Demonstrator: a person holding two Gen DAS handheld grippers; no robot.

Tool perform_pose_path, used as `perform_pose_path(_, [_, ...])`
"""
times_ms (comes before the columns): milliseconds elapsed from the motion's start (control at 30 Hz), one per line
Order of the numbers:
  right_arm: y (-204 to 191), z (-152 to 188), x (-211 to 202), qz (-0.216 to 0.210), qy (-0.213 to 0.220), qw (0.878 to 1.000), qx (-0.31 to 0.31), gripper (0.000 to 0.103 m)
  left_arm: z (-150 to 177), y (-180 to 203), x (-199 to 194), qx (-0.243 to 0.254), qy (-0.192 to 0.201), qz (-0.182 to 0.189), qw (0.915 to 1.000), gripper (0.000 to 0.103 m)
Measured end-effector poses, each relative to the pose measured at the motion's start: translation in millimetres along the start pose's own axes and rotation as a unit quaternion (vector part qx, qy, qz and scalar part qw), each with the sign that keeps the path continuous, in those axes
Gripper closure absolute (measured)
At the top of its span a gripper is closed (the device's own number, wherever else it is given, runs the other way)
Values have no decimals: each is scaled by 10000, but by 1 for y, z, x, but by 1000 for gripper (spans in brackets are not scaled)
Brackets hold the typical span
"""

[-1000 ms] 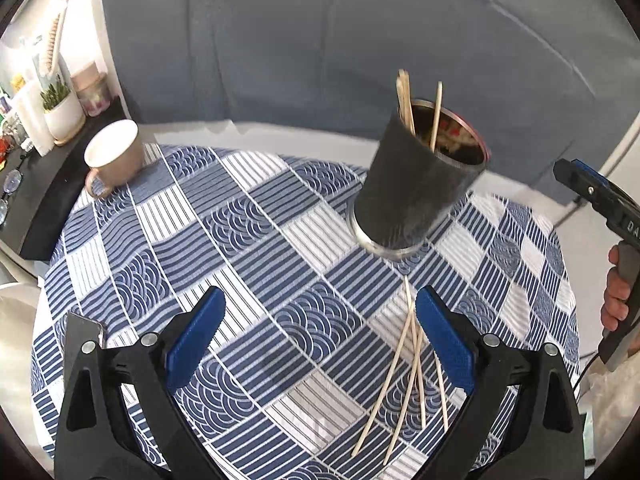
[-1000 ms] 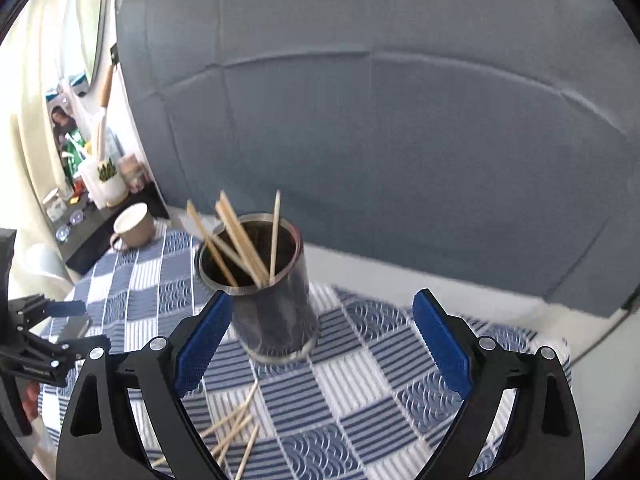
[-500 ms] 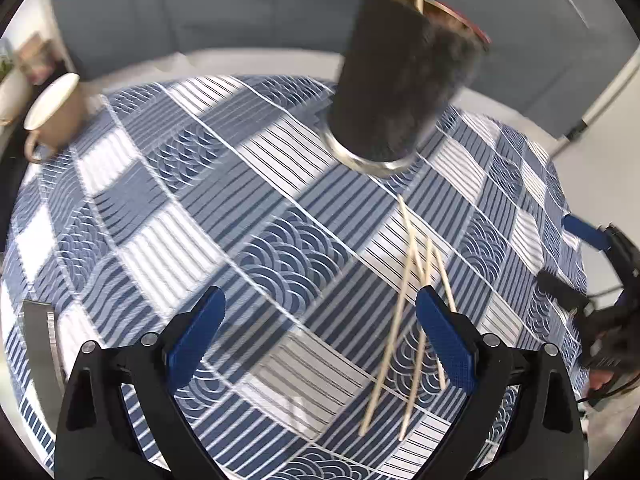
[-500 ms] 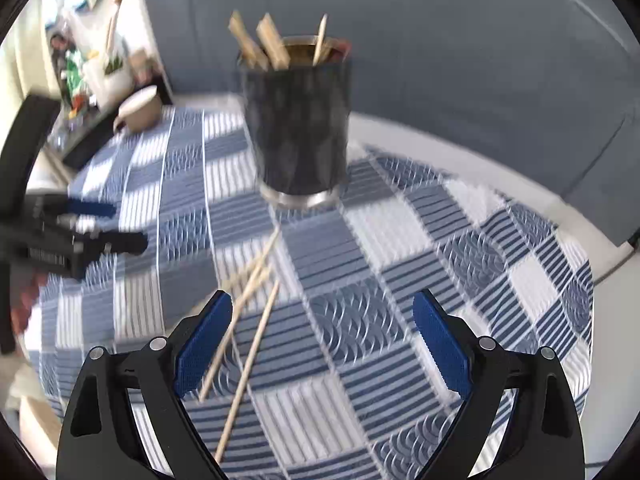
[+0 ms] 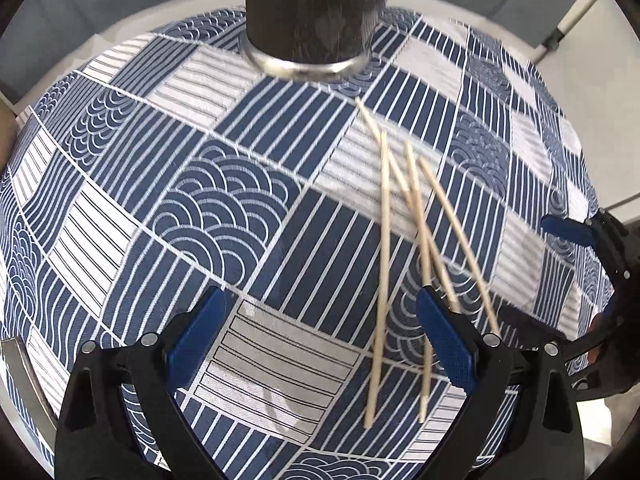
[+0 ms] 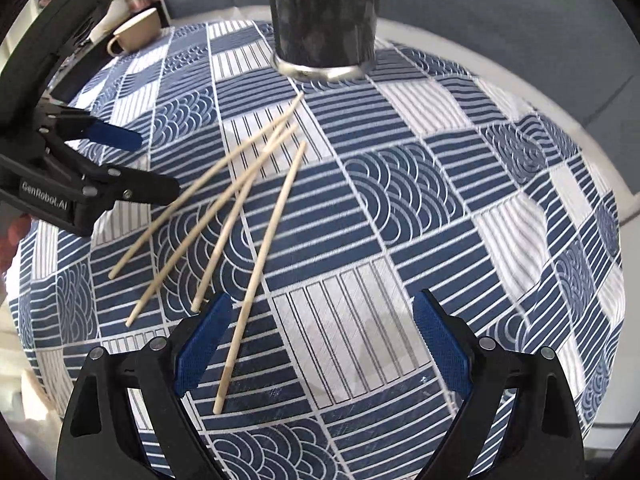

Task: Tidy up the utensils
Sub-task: 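Lower both open tools back toward the remaining sticks on the cloth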

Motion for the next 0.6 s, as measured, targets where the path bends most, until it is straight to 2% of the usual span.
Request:
perform_pose_path(167, [1, -2, 14, 181, -204, 9996, 59, 16, 0, 8, 9, 307, -1, -246, 9992, 6])
perform_pose_path(233, [1, -5, 17, 161, -252, 9995, 106, 14, -1, 17, 14, 619, 18, -611, 9962, 6])
perform_pose_path(267, [3, -8, 19, 167, -276, 9993, 172, 13, -2, 20, 15, 702, 65, -665, 9953, 4])
perform_pose_path(400, [20, -18, 24, 100, -393, 9976, 562, 9, -6, 19, 17, 578, 144, -646, 9961, 4])
perform_pose_path(500, [34, -24, 24, 137, -434, 9957, 809, 8, -2, 19, 16, 537, 349, -633, 9959, 4])
perform_pose_path(600, [39, -29, 25, 169, -515, 9952, 813, 11, 4, 17, 16, 355, 426, -686, 9961, 4])
Point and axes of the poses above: each gripper's, at about its wrist camera, not at the fingertips, and x roughly the way its jaws point, y to its right, z to its underside, the point moved 3 cm from there along x, roughly the way its jaws point, and after that the axes turned 13 degrees about -z, right-handed, at the moved point
